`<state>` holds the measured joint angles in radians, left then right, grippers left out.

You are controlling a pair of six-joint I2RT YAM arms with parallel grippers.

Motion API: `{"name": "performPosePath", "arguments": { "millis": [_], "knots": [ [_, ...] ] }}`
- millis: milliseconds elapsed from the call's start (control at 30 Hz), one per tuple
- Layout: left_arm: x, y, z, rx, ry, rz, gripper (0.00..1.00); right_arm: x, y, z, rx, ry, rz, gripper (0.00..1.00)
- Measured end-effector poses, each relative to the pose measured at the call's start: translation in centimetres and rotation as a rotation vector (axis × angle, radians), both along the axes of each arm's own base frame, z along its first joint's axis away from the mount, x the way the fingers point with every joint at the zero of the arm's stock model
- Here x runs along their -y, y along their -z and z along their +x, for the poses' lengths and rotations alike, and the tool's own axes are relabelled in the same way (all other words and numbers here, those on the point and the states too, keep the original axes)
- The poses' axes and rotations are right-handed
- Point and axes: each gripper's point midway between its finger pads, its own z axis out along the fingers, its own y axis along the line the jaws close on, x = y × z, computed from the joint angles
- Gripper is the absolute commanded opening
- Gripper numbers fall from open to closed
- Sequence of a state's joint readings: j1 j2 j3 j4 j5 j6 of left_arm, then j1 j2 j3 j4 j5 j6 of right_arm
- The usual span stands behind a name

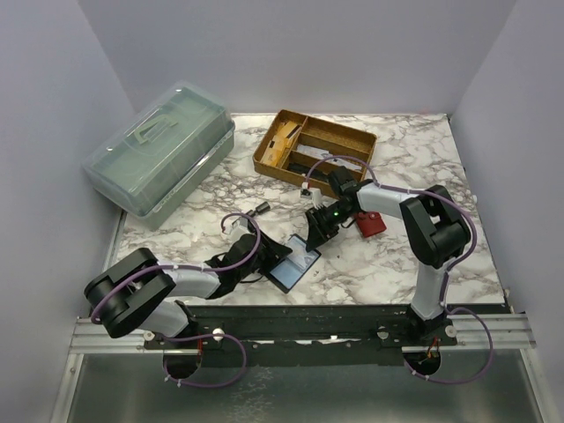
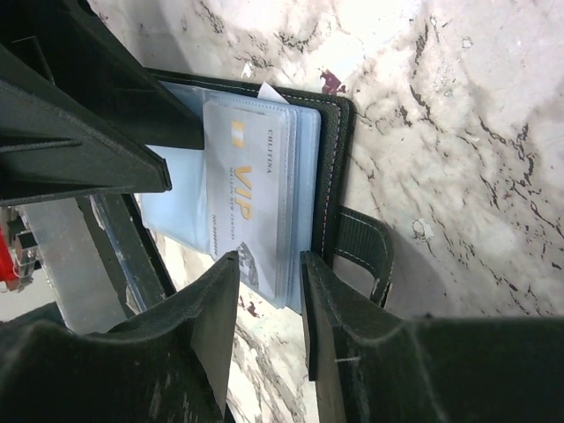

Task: Take the credit cards out of the card holder
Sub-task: Remove the credit card from the card holder.

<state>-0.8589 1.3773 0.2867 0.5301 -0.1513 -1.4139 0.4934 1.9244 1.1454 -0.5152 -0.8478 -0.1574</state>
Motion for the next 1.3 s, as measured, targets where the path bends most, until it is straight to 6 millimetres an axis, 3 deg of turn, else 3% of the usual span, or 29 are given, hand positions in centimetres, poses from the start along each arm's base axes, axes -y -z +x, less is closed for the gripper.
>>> {"name": "performPosePath", "arguments": {
  "millis": [433,700,1033,1300],
  "knots": [
    [0.1,0.5,-0.1,-0.025,-0.006,-0.008,0.40,-0.5,0.2,-0.2,0.000,-0.016,-0.009,0.34],
    [0.2,0.8,-0.1,-0.031,-0.005,-0.008,0.39,-1.3,-0.8,-1.1,-0.037,-0.043,0.055,0.33],
    [0.2,0.8,-0.1,-0.030,-0.003,-0.009,0.36,-1.1,-0.6,-0.8,-0.025,-0.023,0.026,0.40],
    [0.1,0.9,-0.2,-0.027,-0.004,-0.018,0.36,-0.7,-1.8,-0.1,0.056,-0.005,0.003,0.43]
  ]
}}
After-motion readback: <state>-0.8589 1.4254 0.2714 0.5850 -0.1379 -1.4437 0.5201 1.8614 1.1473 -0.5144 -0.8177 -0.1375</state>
